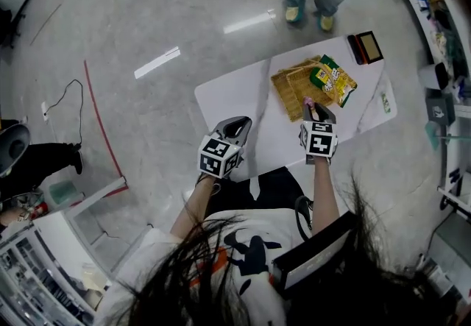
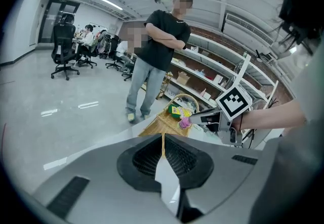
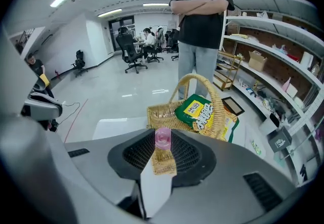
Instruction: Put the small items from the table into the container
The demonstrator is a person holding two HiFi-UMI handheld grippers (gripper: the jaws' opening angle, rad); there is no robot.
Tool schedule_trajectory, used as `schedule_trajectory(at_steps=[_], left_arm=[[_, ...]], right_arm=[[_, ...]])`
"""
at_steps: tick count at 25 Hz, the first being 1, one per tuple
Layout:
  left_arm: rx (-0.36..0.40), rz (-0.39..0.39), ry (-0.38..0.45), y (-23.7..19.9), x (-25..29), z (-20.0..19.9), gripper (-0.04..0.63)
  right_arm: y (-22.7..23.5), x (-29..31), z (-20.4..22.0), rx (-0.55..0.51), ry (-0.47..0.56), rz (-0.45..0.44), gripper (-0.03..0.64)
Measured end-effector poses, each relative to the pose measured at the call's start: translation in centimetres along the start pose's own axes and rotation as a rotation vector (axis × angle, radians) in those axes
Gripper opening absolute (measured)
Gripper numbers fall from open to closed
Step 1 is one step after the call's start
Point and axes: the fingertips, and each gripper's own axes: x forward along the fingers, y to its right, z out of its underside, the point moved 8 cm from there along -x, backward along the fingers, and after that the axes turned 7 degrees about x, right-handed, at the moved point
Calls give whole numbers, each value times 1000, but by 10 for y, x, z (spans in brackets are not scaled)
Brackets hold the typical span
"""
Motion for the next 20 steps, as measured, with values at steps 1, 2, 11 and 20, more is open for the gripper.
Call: schedule_trajectory(at_steps=[1,2,11,20], left_arm=[[1,0,-1,2,3,-1,11],[2,0,-2,5,5,-2,11],[0,-3,-16,25,17,0,11],[6,-11,9,45,23,-7,11]], right_arm=[[4,2,2,-6,-6,10,106],[7,5,4,-11,-10,17,106],[20,12,21,43,-52,-13,157],[17,-16,18,115,11,-142,161]])
